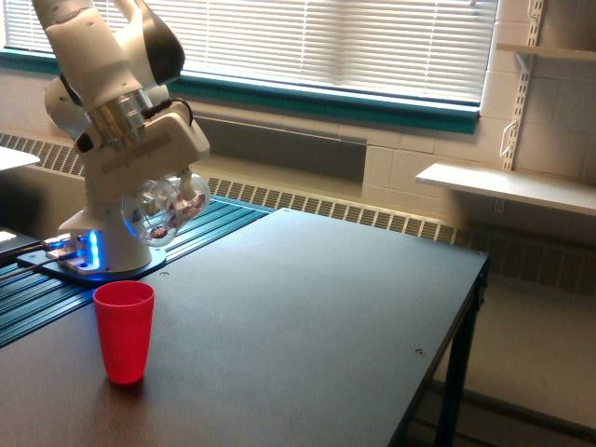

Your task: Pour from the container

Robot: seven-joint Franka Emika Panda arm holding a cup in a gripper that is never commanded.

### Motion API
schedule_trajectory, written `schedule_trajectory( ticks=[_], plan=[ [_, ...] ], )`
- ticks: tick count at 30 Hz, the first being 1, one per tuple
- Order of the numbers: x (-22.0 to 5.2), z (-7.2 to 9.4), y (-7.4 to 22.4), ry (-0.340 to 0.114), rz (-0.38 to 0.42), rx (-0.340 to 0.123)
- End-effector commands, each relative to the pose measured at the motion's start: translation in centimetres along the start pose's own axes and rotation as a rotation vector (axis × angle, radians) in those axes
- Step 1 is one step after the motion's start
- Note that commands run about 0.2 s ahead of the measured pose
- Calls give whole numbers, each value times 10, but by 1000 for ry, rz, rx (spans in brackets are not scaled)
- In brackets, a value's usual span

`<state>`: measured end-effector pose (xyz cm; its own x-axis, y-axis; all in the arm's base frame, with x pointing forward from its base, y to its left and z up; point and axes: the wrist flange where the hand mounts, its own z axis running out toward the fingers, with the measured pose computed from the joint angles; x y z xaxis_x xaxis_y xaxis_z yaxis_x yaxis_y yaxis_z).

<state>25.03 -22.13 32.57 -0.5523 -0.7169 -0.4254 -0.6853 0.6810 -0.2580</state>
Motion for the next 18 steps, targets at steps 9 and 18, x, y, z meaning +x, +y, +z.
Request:
schedule_trajectory(
  ticks=[9,18],
  plan=[
    [19,15,17,22,8,-114],
    [24,12,5,42,10,-120]
  ],
)
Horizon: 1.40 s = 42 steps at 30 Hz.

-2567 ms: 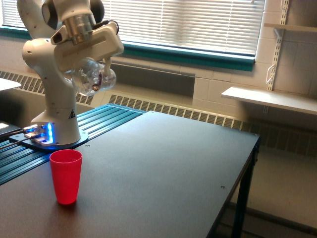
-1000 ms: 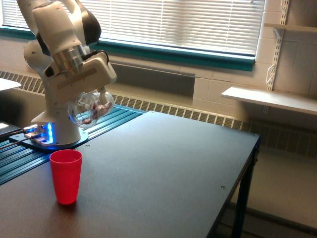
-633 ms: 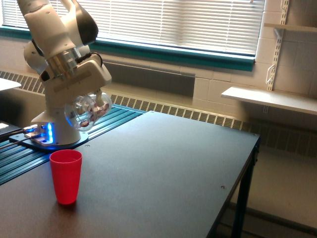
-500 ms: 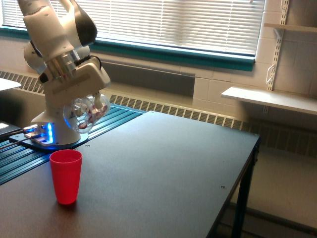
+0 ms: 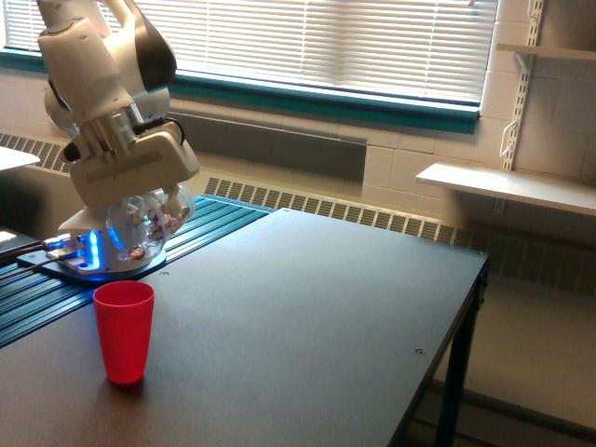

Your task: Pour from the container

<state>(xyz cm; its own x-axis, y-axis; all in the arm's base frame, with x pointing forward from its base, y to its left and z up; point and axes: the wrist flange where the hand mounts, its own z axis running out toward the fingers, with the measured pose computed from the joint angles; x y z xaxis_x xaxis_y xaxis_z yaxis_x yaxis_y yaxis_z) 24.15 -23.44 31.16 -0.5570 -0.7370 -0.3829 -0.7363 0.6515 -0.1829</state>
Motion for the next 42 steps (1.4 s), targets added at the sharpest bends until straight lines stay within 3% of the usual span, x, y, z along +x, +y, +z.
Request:
schedule_trajectory(
  ticks=[1,22,29,42],
  plan=[
    [5,7,4,-5,38,-28],
    [7,16,-1,-24,65,-51],
    [6,22,-2,-17,97,-90],
    [5,23,-14,-25,95,-106]
  ],
)
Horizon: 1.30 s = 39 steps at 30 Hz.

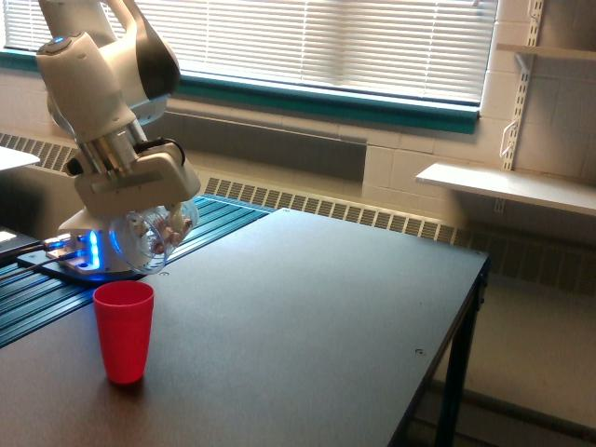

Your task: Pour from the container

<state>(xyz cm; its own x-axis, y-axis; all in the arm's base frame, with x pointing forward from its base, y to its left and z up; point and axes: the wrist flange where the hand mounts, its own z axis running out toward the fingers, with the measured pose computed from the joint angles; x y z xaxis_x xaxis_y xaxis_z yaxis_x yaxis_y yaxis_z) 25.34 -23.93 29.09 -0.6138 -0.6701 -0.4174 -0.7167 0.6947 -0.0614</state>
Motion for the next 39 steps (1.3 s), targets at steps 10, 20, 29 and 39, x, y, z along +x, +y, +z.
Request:
schedule_trajectory(
  ticks=[10,20,29,39],
  plan=[
    [10,-6,-16,19,10,2],
    [16,-9,-21,23,43,-10],
    [9,-6,-28,-5,63,-51],
    [9,0,-32,-23,82,-81]
  ],
)
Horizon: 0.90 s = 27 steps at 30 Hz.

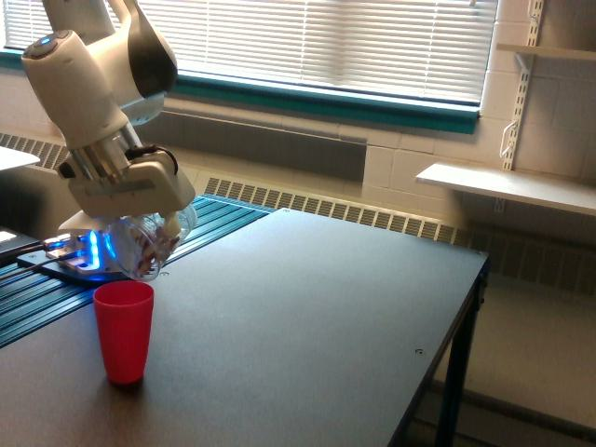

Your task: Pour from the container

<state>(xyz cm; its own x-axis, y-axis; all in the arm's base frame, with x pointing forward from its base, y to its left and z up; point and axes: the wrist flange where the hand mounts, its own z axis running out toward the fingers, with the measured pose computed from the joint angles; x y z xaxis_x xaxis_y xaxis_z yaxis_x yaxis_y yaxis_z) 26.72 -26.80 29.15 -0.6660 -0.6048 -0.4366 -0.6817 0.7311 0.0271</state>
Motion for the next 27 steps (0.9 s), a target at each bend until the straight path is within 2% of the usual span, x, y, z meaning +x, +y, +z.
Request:
schedule_trajectory(
  ticks=[1,7,18,25,27],
  plan=[
    [-1,4,-3,-3,2,-23],
    [0,7,-3,2,0,-29],
    [-7,11,-2,-15,-8,-24],
    [-15,7,-7,17,-27,-23],
    [-15,6,-8,22,-29,-6]
  ],
)
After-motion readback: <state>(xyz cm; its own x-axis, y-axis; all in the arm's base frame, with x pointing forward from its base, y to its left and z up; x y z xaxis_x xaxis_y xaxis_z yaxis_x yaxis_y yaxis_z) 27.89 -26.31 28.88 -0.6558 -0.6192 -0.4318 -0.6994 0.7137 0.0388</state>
